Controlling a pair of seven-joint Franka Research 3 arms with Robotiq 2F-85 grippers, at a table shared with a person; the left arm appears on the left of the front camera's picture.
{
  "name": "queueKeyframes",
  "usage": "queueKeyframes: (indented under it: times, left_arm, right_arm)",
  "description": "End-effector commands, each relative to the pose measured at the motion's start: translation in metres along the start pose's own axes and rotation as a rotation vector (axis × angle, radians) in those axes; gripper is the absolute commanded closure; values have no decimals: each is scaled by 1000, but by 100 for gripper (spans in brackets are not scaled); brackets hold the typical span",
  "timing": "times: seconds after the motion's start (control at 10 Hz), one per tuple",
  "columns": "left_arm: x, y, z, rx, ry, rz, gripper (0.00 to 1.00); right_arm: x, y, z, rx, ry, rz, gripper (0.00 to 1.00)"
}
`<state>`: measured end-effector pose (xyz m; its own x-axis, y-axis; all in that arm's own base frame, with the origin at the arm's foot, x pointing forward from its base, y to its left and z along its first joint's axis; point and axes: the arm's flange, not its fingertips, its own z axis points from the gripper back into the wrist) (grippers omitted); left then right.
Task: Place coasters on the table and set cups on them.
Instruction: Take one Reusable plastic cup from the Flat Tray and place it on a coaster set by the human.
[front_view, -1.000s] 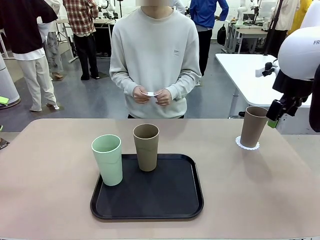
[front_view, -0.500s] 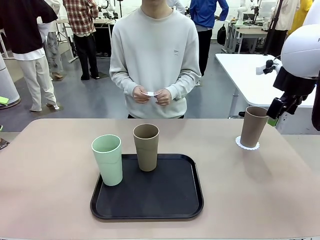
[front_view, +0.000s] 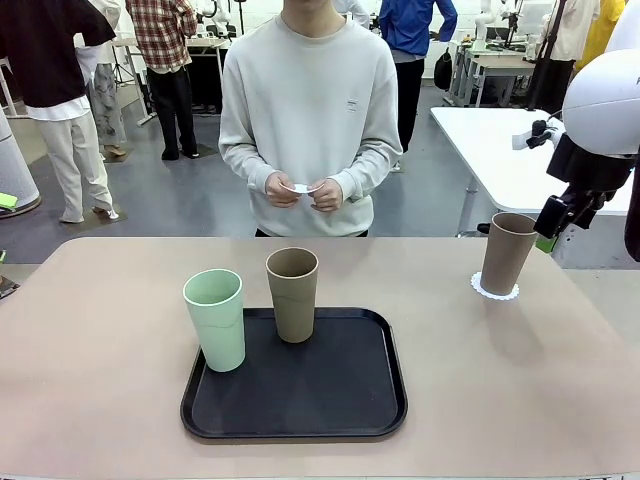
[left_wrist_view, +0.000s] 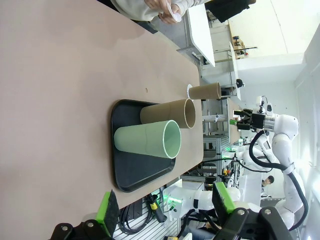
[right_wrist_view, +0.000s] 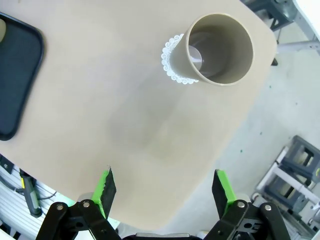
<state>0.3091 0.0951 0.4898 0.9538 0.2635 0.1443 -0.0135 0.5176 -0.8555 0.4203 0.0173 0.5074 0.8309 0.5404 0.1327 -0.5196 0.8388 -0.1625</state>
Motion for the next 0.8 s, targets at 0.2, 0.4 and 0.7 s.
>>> queueKeyframes:
  times: [0.2,0.4,0.7]
  left_arm:
    - [-1,2,0,-18,-6,-14,0]
    - [-1,2,0,-18,-6,-14,0]
    - [-1,2,0,-18,-6,-14,0]
  right_arm:
    - [-72,-47,32,365,-222,-263,0]
    - [-122,-100,40,638,-372,-472,0]
    - [-184,-145,-5,953,-439,-499,0]
